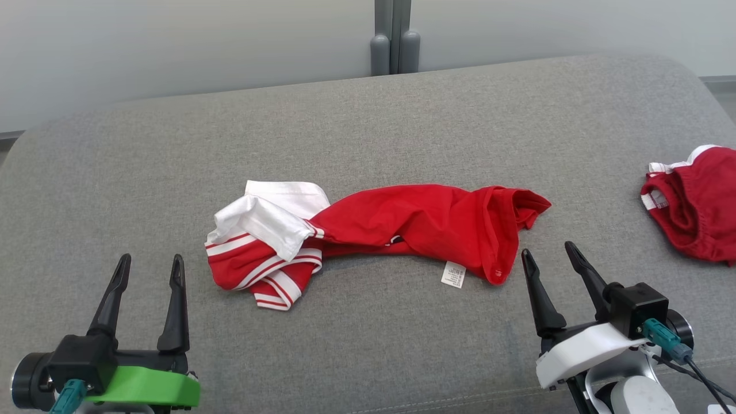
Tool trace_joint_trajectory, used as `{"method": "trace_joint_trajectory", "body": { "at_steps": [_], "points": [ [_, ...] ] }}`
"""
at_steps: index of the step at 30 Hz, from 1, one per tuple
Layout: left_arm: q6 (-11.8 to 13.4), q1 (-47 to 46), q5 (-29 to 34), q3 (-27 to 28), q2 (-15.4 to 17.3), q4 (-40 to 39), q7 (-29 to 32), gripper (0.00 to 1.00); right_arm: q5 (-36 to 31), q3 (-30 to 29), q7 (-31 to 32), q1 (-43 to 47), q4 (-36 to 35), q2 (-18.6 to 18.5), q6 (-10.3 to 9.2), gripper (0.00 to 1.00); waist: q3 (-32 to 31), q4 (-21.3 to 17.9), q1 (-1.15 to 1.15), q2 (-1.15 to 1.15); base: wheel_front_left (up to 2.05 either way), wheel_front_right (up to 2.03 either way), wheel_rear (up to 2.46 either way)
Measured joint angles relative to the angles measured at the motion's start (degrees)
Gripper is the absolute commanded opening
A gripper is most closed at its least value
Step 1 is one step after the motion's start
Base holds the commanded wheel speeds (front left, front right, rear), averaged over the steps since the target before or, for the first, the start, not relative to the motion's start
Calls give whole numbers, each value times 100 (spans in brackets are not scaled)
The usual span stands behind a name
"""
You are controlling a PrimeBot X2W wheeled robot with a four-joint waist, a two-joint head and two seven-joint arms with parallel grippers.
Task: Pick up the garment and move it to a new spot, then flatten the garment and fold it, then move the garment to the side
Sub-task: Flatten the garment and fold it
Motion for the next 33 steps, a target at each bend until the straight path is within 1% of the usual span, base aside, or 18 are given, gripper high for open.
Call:
{"method": "trace_joint_trajectory", "body": {
  "at_steps": [9, 13, 18, 21, 24, 29, 32, 33],
  "points": [
    [2, 3, 47, -10, -10, 51, 0, 100, -8, 23, 69, 32, -81, -10, 0, 100, -2, 20, 0, 0, 0, 0, 0],
    [1, -18, 57, -24, -10, 47, 0, 100, -73, 183, 182, -31, 40, -198, -1, 100, 28, 78, 0, 0, 0, 0, 0],
    [1, -86, 115, -60, -35, 24, 1, 100, -151, 566, 386, -178, 565, -666, 0, 100, 121, 179, 0, 0, 0, 0, 0],
    [-5, -157, 138, -79, -87, -2, 0, 100, -193, 824, 402, -411, 928, -920, 0, 100, 210, 239, 0, 0, 0, 0, 0],
    [-29, -236, 140, -88, -140, 0, 0, 100, -236, 1062, 367, -702, 1318, -1084, 0, 100, 318, 304, 0, 0, 0, 0, 0],
    [-100, -311, 158, -84, -255, 52, 0, 100, -288, 1480, 238, -1216, 2018, -1170, 0, 100, 481, 415, 0, 0, 0, 0, 0],
    [-151, -405, 189, -80, -296, 85, 0, 100, -299, 1581, 182, -1469, 2440, -1183, 0, 100, 549, 489, 0, 0, 0, 0, 0],
    [-164, -413, 194, -77, -305, 94, 0, 100, -299, 1585, 160, -1530, 2563, -1182, 0, 97, 567, 513, 0, 0, 0, 0, 0]
  ]
}}
